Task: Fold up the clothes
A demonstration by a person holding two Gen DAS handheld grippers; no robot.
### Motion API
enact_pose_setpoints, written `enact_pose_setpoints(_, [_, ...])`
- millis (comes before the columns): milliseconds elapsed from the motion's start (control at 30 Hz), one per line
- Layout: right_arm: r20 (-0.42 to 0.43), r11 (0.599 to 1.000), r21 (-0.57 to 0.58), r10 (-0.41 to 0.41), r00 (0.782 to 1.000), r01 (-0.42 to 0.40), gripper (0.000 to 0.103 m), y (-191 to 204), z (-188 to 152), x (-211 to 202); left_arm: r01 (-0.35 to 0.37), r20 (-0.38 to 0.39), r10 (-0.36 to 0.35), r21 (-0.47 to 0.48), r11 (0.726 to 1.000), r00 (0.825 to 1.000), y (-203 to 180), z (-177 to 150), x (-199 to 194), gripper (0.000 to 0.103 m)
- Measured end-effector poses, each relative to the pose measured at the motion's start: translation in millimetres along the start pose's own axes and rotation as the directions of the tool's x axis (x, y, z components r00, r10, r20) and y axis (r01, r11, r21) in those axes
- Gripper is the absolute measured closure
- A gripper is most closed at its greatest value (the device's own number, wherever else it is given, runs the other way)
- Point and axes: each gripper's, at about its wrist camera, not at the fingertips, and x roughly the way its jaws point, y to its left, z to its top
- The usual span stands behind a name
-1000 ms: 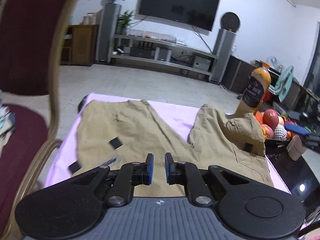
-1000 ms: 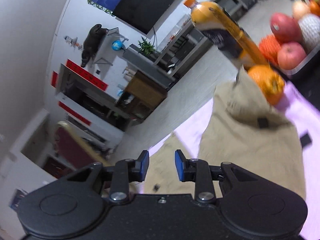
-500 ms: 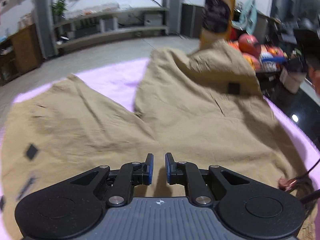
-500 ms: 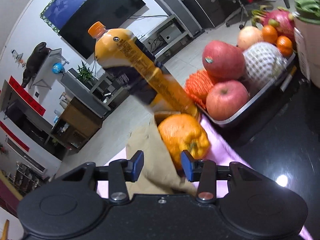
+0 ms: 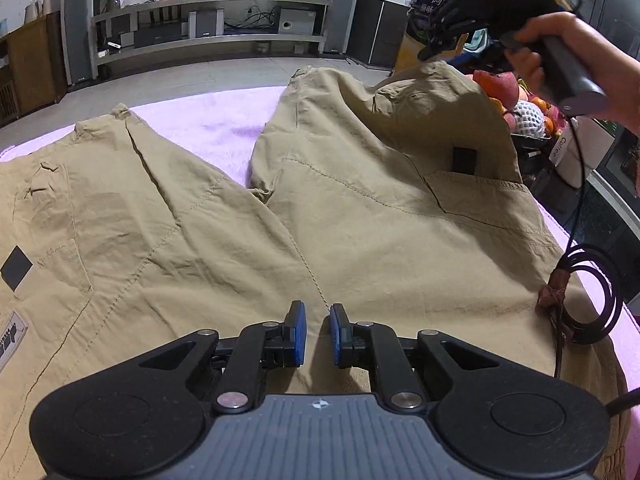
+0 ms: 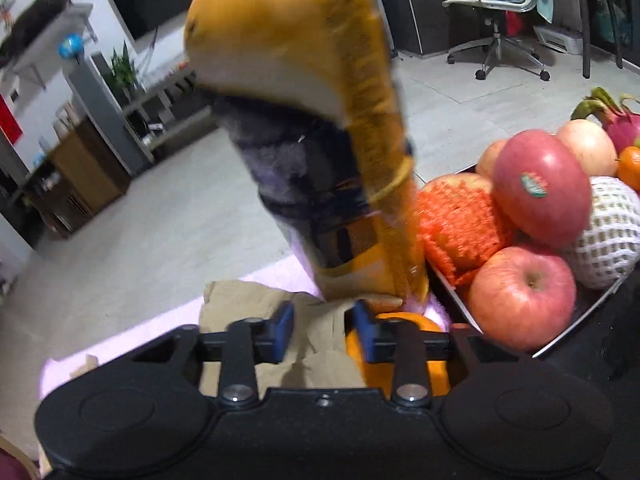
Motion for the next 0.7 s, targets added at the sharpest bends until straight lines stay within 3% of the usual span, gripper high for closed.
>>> enact_pose_setpoints(33, [0.006,1.0,-0.026,-0.004,1.0,0.004,0.097,5.9,-2.2,0.4,-0.001,0.0,0.001,0.0,1.0,1.0,-0.3,0.1,0.1,0.091])
enact_pose_setpoints(133, [0.096,0.98,-0.197,0.045,0.994,-0.025,0.1,32.3,-20.3,-21.9,-0.001,0.0,0.001,-0.008,1.0,1.0,-0.9,-0.3,-0.1,0.091])
enact_pose_setpoints(200, [0.153,0.934,-0.351,0.13,0.98,-0.069,0.1,54.8,-46.2,-48.9,0.002,0.0,-0.002,-0.019,1.0,1.0,0.0,-0.4,-0.2,0.091])
enact_pose_setpoints(267, [0.145,0.834,-0.546,0.186,0.972,-0.078,0.1,80.6,-84.6,-66.8,0.001,0.001,-0.001,-0.024,1.0,1.0,-0.2,-0.5,-0.4,0.091])
enact_pose_setpoints(333, [0.115,0.693,-0.718,0.21,0.971,-0.065,0.1,105.0,-125.7,-78.3,-0.005,0.001,0.005,-0.023,1.0,1.0,-1.7,-0.6,-0.7,0.091])
enact_pose_setpoints(433, [0.02,0.509,-0.858,0.176,0.984,-0.074,0.1,125.7,-178.3,-71.6,-0.012,0.002,0.012,-0.02,1.0,1.0,-3.7,-0.6,-1.4,0.091])
enact_pose_setpoints(500, [-0.048,0.425,-0.899,0.132,0.99,-0.101,0.1,132.1,-200.3,-63.7,-0.012,0.003,0.012,-0.02,1.0,1.0,-3.2,-0.5,-1.3,0.091])
enact_pose_setpoints(600, [-0.059,0.343,-0.935,0.087,0.994,-0.085,0.094,137.2,-219.8,-61.8,-0.009,0.004,0.01,-0.022,1.0,1.0,-2.8,-0.5,-1.4,0.091])
enact_pose_setpoints(667, [-0.06,0.355,-0.93,0.093,0.994,-0.09,0.074,138.4,-218.8,-67.5,-0.008,0.003,0.008,-0.026,1.0,1.0,-1.8,-0.3,-1.6,0.091])
enact_pose_setpoints(700, [-0.06,0.368,-0.925,0.105,0.993,-0.095,0.071,138.1,-216.9,-71.1,-0.007,0.003,0.007,-0.027,1.0,1.0,-1.4,-0.4,-1.7,0.091])
